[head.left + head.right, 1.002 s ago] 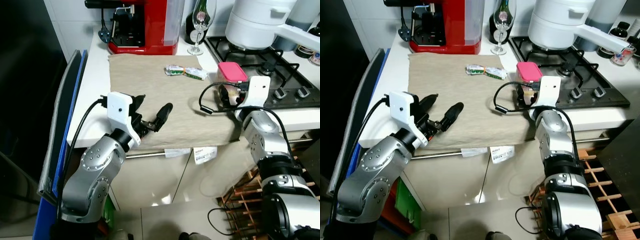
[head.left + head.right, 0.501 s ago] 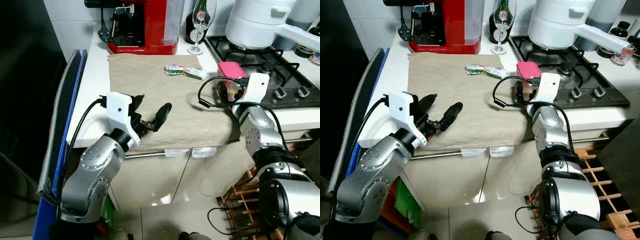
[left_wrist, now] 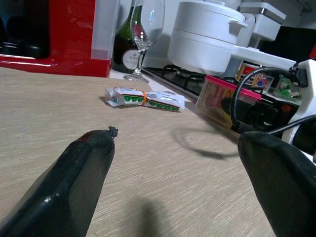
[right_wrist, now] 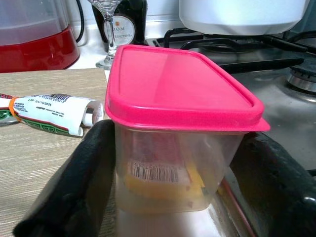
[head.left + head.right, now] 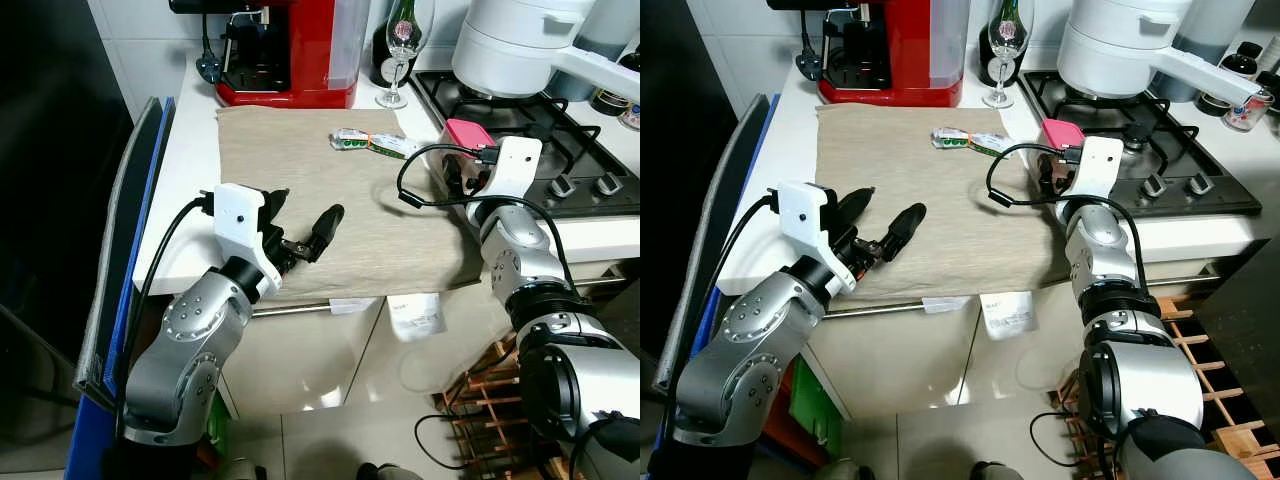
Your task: Restocking fridge
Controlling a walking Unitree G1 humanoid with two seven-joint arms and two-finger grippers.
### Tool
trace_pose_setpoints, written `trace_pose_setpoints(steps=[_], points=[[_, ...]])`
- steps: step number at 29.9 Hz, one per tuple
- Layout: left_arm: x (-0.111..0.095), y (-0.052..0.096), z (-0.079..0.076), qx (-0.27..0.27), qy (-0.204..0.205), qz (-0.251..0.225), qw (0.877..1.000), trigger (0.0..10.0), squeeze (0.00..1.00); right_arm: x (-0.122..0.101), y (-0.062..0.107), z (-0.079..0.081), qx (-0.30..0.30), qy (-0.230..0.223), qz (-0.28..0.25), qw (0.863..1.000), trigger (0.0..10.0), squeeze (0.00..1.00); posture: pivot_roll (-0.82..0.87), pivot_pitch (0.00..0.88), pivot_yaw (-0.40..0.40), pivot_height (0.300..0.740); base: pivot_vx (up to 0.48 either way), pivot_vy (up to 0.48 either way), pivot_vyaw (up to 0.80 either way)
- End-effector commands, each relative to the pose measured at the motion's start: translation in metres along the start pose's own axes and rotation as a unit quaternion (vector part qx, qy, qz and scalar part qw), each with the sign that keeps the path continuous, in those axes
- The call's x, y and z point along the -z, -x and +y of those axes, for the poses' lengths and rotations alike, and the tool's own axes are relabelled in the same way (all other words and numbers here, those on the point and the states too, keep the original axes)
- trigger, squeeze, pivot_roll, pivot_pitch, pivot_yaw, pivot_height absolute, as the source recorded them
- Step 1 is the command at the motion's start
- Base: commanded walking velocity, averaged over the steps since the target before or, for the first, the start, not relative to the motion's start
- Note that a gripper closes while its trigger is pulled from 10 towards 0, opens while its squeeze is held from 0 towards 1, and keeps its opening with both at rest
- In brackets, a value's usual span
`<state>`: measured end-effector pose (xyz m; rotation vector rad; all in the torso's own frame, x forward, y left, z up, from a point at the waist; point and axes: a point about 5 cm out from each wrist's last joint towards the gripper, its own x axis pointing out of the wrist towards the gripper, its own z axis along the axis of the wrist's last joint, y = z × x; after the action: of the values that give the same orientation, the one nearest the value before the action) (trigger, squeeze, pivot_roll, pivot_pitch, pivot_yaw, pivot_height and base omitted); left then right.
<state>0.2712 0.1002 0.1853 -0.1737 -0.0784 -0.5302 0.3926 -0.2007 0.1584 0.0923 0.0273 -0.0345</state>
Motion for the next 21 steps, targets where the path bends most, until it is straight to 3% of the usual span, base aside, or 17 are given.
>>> trace_pose_setpoints(steps=[1, 10, 12, 15, 17, 21], points=[[0.000, -0.003, 0.000, 0.001, -0.006, 0.004, 1.000, 10.0, 0.00, -0.005, -0.002, 0.000, 0.004, 0.000, -0.008, 1.000, 0.0, 0.00, 0.03, 0.079, -0.026, 0.740, 0.000, 0.000, 0.00], [0.008, -0.010, 0.002, -0.011, -0.058, 0.029, 0.998, 10.0, 0.00, -0.009, -0.001, 0.000, 0.004, -0.012, -0.027, 1.000, 0.0, 0.00, 0.02, 0.061, -0.024, 0.740, 0.000, 0.000, 0.00], [0.010, -0.015, 0.007, -0.029, -0.060, 0.034, 0.997, 10.0, 0.00, -0.026, -0.002, 0.004, -0.007, -0.013, -0.069, 0.998, 0.0, 0.00, 0.01, 0.040, -0.026, 0.740, 0.000, 0.000, 0.00], [0.011, -0.016, 0.008, -0.032, -0.061, 0.035, 0.997, 10.0, 0.00, -0.030, -0.002, 0.005, -0.009, -0.013, -0.077, 0.997, 0.0, 0.00, 0.01, 0.040, -0.026, 0.740, 0.000, 0.000, 0.00], [0.012, -0.021, 0.014, -0.064, -0.054, 0.033, 0.996, 10.0, 0.00, -0.059, 0.002, 0.012, -0.031, 0.017, -0.149, 0.988, 0.0, 0.00, -0.02, 0.000, -0.014, 0.740, 0.000, 0.000, 0.00], [0.015, -0.026, 0.018, -0.084, -0.047, 0.030, 0.995, 10.0, 0.00, -0.077, 0.010, 0.015, -0.033, 0.026, -0.198, 0.979, 0.0, 0.00, -0.04, 0.000, -0.016, 0.740, 0.000, 0.000, 0.00]])
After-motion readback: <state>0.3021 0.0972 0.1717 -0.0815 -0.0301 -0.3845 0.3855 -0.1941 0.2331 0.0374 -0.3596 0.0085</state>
